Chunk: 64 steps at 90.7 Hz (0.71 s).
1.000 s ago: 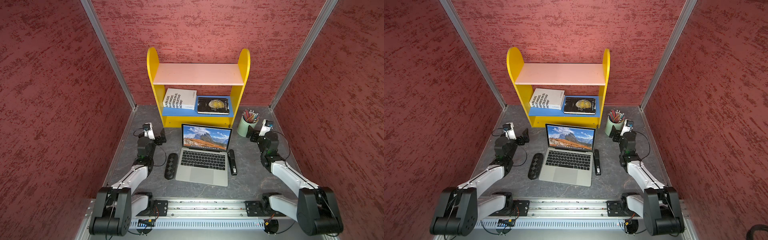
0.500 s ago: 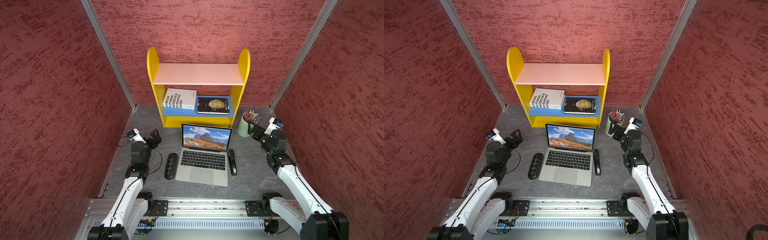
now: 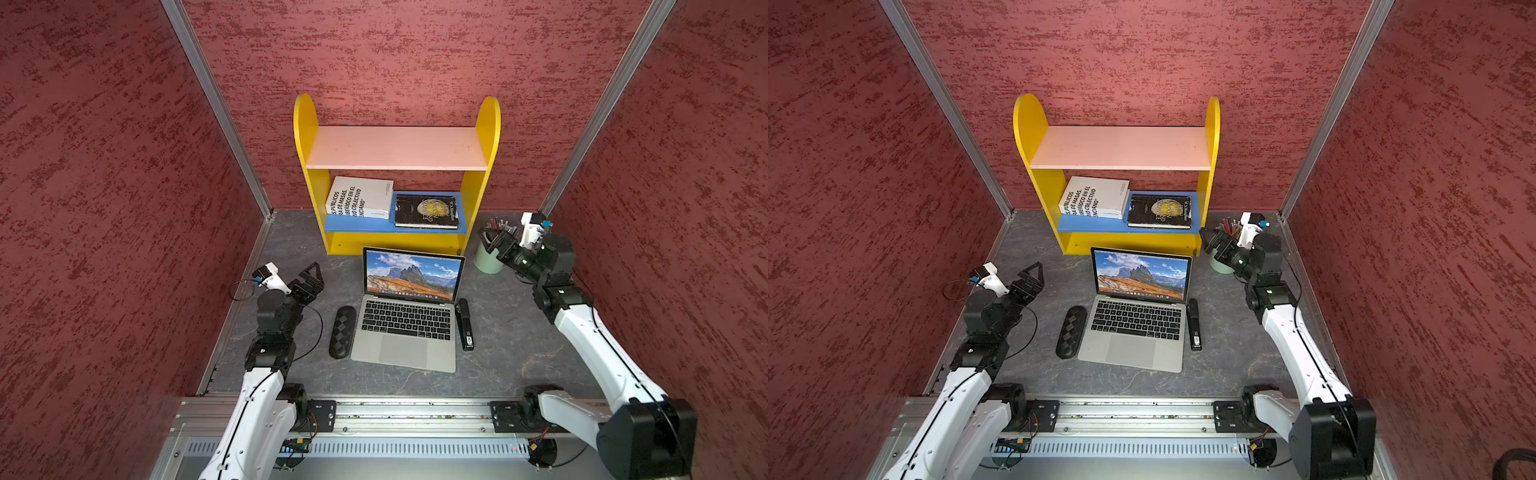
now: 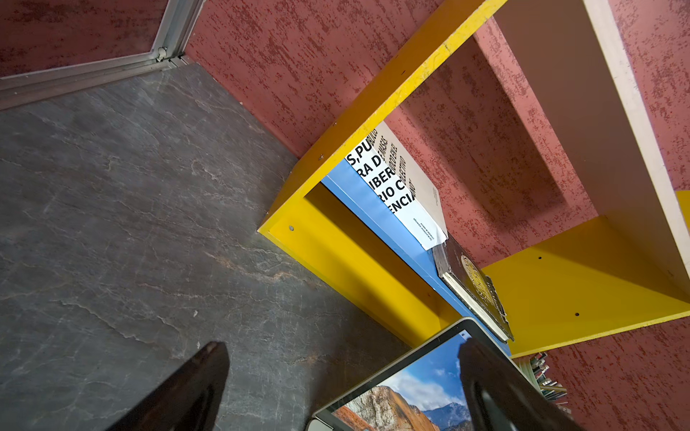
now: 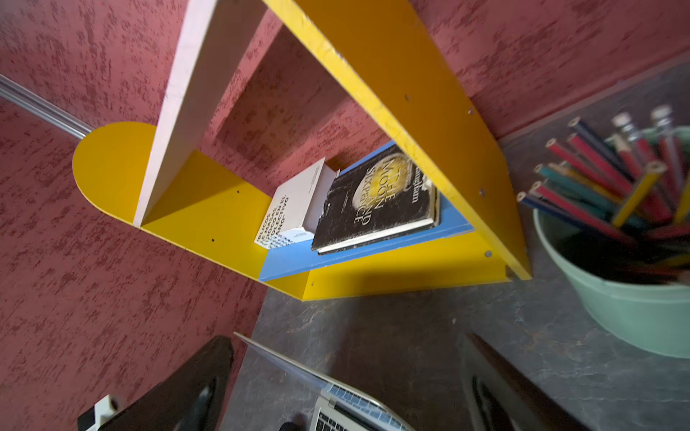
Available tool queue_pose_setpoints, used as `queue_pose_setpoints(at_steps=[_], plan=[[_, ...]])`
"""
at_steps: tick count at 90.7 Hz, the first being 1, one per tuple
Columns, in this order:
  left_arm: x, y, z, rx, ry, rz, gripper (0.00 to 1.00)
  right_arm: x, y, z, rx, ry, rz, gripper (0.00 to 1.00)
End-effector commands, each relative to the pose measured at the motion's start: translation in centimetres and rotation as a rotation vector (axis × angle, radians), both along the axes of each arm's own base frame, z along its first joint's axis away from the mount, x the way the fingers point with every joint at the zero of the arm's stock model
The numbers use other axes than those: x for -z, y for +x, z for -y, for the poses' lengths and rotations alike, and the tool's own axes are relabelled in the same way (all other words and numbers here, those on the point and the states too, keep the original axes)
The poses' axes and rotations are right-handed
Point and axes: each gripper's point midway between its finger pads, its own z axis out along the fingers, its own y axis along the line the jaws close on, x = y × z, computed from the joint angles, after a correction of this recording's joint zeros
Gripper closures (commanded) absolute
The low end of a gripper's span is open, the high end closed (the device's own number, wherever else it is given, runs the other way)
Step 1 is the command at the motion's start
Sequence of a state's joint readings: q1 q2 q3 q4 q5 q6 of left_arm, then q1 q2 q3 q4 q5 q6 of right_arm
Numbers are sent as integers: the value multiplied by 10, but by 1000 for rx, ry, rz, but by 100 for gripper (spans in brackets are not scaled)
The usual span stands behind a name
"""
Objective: Close the laptop lid and set it aside
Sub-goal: Close the lid of the laptop.
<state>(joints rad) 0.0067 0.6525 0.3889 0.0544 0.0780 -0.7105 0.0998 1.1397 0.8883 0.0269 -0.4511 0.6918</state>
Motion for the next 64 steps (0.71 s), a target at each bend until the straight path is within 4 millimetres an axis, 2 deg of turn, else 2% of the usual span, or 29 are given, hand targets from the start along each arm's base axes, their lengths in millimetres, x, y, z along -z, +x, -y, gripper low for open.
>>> queue_pose_setpoints(at_steps=[1,16,45,48,64], plan=[[14,-4,3,19,-20,-40,0,-19,-4,-30,-117,27,3,2],[14,-4,5,31,-25,-40,0,-21,7,-57,-158,5,-20,2],[15,-12,-1,14,-25,-27,0,-19,22,-120,-286,-39,-94,2],[15,-13,-1,12,-25,-26,0,-9,27,-127,-297,-53,-126,2],[14,-14,-4,7,-27,-24,0,6,36,-154,-351,-103,-197,1]])
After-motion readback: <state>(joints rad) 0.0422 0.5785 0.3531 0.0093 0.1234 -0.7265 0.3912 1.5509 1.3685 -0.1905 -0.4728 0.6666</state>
